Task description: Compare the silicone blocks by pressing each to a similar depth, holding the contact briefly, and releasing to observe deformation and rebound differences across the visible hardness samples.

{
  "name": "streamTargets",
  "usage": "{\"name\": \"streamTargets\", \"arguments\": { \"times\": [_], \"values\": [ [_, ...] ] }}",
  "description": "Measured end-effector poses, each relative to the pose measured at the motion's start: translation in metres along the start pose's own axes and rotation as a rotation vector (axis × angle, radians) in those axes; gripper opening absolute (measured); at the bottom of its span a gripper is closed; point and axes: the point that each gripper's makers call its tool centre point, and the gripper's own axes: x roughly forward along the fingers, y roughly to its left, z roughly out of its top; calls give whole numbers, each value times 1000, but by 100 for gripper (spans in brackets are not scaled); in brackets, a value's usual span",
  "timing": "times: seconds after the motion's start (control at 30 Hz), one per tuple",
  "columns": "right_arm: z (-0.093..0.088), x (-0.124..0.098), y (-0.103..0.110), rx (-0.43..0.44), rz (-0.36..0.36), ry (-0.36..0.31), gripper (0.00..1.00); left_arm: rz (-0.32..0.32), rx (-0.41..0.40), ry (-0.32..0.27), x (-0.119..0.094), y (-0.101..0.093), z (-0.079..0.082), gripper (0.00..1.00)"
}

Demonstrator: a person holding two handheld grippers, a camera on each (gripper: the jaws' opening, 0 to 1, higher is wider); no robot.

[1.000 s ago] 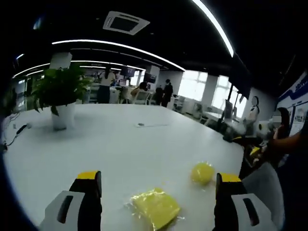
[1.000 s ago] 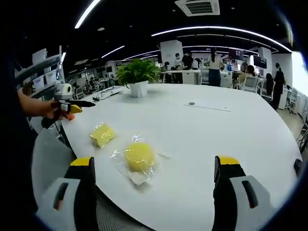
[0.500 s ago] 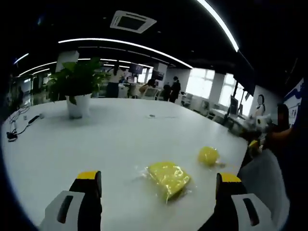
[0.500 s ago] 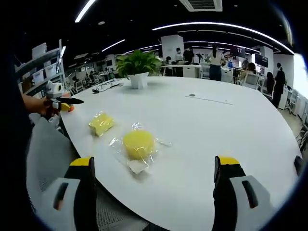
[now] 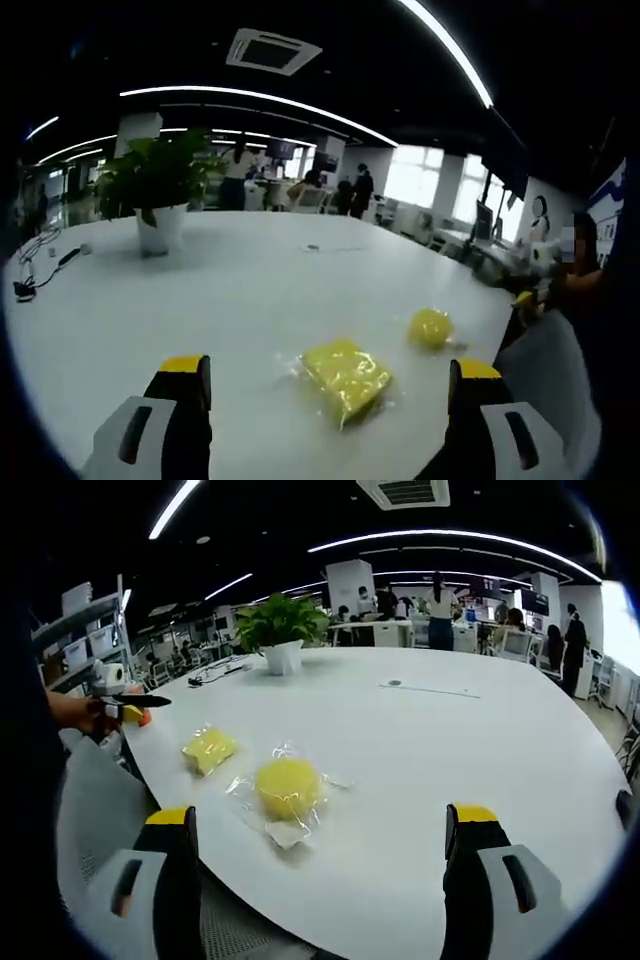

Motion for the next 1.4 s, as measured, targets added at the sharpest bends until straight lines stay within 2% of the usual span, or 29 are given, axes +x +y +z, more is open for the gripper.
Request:
{"name": "streamTargets", "arguments": {
  "times": [0.27, 0.53, 0.63, 0.77, 1.2, 1.4],
  "values": [
    [-1, 2, 3, -14, 9, 7, 96, 1, 3, 5, 1, -3, -7, 100],
    [-7, -1, 1, -1, 2, 19, 96, -4, -1, -14, 2, -6, -2, 100],
    [-3, -2, 1, 7, 0, 9, 96, -7, 4, -9, 5, -6, -3, 100],
    [0, -2, 1, 8, -4, 3, 96, -7, 9, -20, 6, -6, 2, 100],
    [1, -11, 1, 5, -18, 14, 96, -23, 11, -18, 7, -12, 6, 100],
    [3, -10, -3, -6, -17, 18, 96, -11, 12, -32, 8, -5, 5, 100]
  ]
}}
